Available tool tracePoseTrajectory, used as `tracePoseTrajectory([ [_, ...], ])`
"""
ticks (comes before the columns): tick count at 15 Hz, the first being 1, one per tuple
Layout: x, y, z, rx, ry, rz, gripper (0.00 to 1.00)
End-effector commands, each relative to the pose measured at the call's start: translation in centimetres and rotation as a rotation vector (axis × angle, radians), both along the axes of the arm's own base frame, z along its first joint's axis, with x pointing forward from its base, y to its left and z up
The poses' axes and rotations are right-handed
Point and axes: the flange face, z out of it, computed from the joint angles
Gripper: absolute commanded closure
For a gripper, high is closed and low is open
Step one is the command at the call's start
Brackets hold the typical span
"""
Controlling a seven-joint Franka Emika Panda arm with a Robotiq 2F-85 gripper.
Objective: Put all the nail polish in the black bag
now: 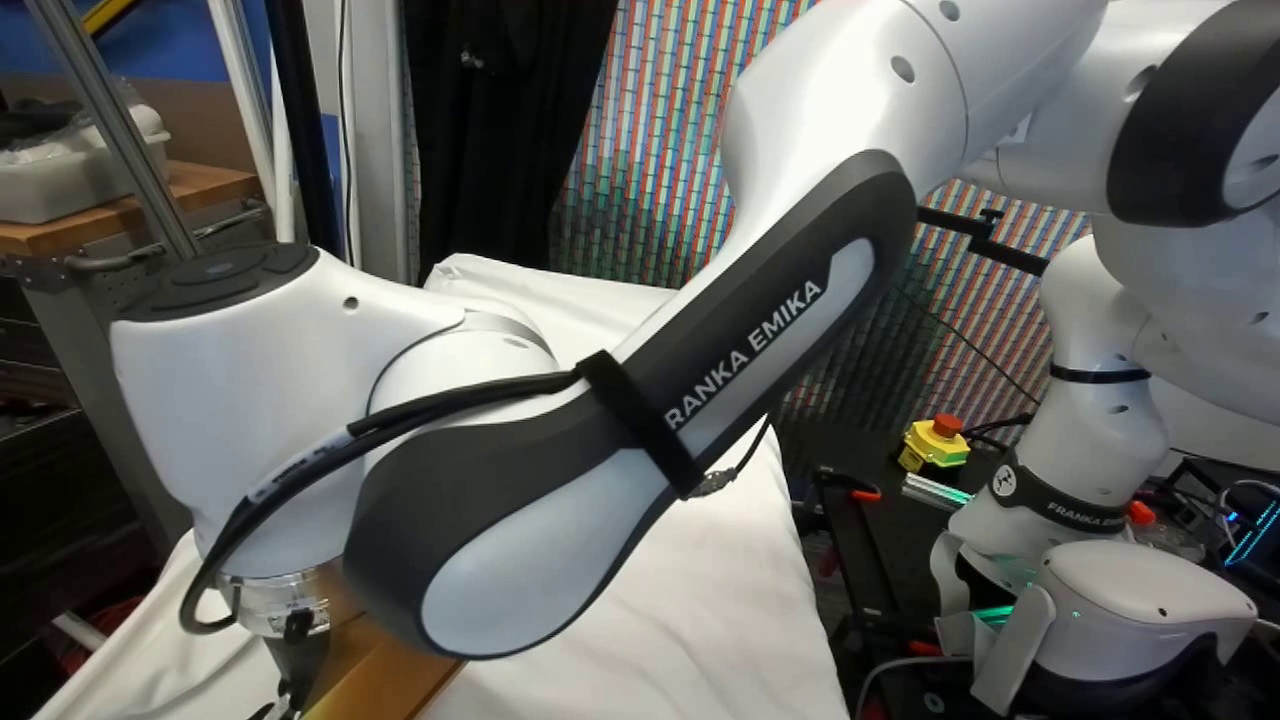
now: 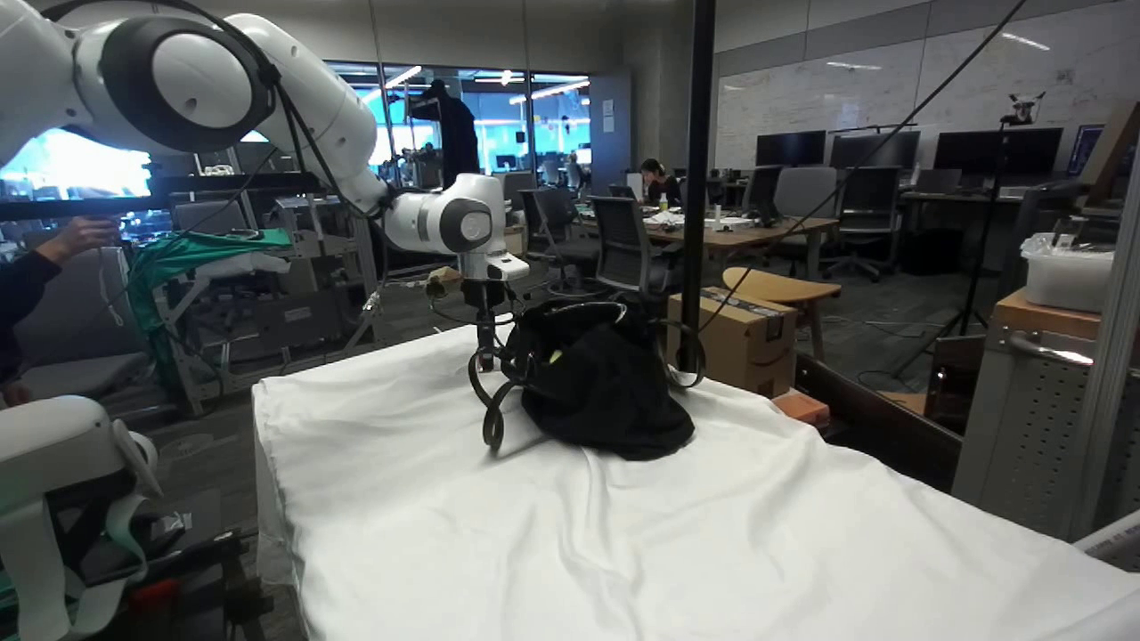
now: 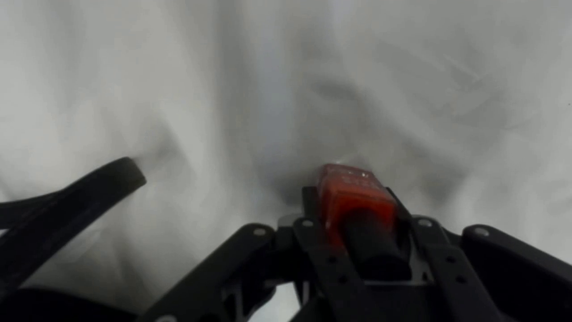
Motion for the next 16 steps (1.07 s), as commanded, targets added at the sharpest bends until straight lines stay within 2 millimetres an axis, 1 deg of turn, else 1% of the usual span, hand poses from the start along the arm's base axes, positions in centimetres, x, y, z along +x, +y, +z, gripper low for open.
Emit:
tracePoseTrajectory([
  [1, 0.3, 0.5, -0.2, -0.006, 0.01, -0.006, 0.82],
  [2, 0.2, 0.5, -0.1, -0.005, 0.014, -0.002, 0.79],
  [5, -0.1, 0.7, 0.2, -0.008, 0.026, 0.012, 0.79],
  [8, -0.4, 0.4, 1.3, -0.011, 0.05, 0.043, 0.79],
  [12, -0.5, -0.5, 3.8, -0.008, 0.05, 0.086, 0.79],
  [16, 0.2, -2.3, 7.4, -0.003, 0.014, 0.097, 0.79],
])
